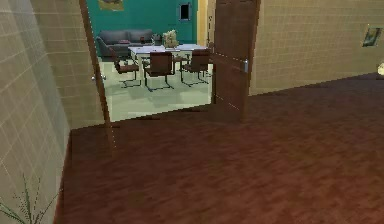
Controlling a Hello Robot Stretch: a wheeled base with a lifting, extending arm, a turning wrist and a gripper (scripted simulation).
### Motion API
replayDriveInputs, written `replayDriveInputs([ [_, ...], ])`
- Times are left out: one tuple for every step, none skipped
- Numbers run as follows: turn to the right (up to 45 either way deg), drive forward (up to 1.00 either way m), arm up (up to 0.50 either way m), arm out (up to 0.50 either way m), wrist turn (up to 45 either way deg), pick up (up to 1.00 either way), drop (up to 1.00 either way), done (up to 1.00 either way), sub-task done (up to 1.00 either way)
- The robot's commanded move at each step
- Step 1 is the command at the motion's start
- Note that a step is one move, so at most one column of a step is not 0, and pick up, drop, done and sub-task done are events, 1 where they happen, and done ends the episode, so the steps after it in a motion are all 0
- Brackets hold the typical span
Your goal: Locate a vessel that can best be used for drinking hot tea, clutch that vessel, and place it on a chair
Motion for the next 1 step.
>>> replayDriveInputs([
  [0.0,0.65,0.0,0.0,0.0,0.0,0.0,0.0,0.0],
])
